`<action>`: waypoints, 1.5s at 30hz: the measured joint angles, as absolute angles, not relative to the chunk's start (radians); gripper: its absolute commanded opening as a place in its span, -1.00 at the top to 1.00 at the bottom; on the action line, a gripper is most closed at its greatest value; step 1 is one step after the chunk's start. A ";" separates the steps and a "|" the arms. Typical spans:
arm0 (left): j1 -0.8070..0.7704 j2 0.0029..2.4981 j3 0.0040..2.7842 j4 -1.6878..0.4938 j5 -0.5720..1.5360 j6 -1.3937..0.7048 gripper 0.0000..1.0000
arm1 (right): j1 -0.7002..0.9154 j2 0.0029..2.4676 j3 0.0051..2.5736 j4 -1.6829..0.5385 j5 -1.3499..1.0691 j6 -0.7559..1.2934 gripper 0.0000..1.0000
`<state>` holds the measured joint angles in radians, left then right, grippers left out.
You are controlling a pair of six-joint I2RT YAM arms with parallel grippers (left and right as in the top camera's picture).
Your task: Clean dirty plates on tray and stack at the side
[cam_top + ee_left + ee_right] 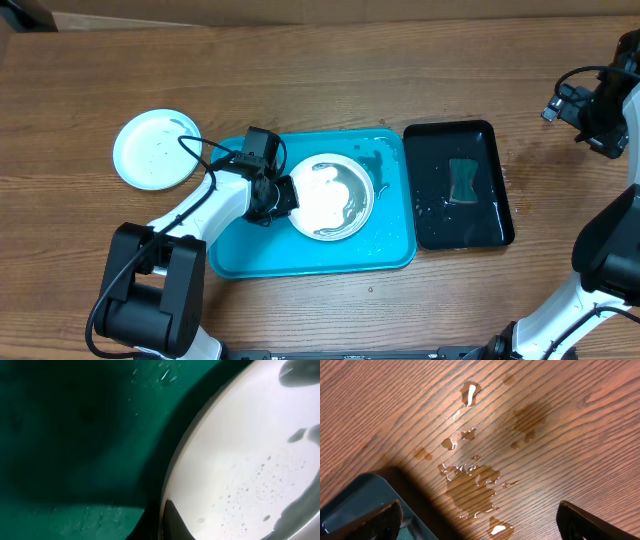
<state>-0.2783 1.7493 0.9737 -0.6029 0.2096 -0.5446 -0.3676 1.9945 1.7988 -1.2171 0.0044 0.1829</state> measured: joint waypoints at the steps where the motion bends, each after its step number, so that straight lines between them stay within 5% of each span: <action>1: -0.278 1.751 0.988 -0.641 0.200 -0.544 0.92 | -0.368 1.995 1.798 -1.216 0.004 0.183 -1.00; 20: -0.311 1.755 1.441 -0.899 0.049 -0.491 0.92 | -0.368 1.995 1.798 -1.214 0.003 0.183 -1.00; 45: -0.815 1.912 1.521 -0.641 -0.252 -0.442 0.92 | -0.368 1.995 1.799 -1.214 0.004 0.183 -1.00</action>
<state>-0.8154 1.9118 1.5211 -0.6415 -0.2523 -0.4416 -0.3676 1.9945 1.7988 -1.2137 0.0036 0.1829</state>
